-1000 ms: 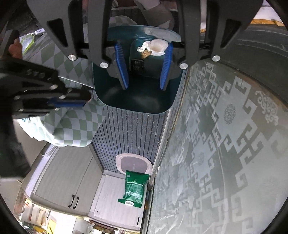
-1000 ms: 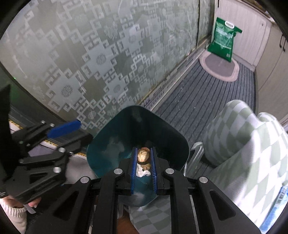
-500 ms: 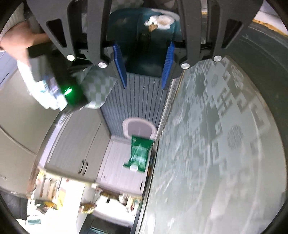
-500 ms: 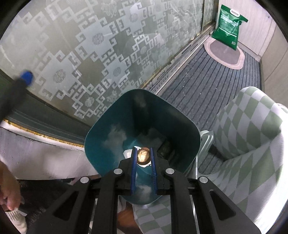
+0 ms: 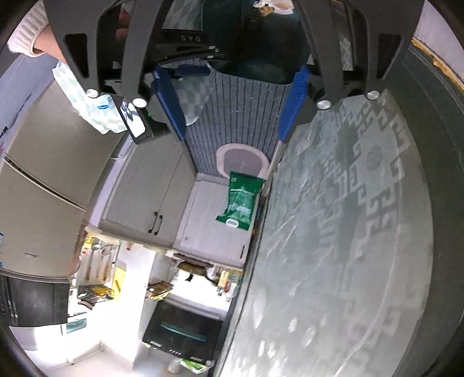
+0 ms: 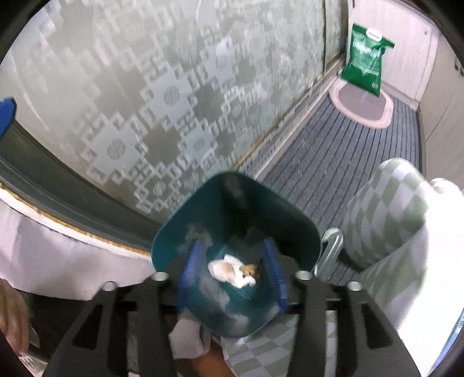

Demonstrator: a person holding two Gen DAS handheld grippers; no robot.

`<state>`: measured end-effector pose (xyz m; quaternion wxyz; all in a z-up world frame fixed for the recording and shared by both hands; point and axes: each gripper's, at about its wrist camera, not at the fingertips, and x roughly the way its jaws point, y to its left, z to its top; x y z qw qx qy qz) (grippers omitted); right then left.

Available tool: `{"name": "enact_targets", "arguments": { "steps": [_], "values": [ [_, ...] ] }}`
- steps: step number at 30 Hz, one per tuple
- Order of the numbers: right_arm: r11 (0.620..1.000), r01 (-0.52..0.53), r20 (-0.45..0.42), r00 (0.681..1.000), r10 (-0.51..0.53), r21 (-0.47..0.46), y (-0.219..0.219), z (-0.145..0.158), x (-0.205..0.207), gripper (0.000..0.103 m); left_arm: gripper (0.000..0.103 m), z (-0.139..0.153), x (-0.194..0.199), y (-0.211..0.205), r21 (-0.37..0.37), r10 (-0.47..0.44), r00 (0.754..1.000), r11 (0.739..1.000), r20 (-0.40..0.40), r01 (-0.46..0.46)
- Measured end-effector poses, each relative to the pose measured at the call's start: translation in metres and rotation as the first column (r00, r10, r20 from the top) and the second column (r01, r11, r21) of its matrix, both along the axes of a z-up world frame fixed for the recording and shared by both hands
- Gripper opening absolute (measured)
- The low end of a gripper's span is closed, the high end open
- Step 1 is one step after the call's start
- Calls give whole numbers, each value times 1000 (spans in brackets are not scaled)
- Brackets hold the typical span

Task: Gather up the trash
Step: 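Move both tools back to the table toward the blue-and-white packet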

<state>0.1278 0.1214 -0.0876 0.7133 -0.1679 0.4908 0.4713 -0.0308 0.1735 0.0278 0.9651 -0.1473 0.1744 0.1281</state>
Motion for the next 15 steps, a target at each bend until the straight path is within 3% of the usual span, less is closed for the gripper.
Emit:
{"name": "enact_targets", "arguments": {
  "steps": [7, 15],
  "values": [
    [989, 73, 93, 992, -85, 127, -41, 41, 10, 64, 80, 10, 9, -22, -12, -40, 997, 999, 58, 41],
    [949, 221, 163, 952, -260, 225, -121, 78, 37, 71, 82, 12, 26, -57, 17, -91, 994, 996, 55, 90]
  ]
}}
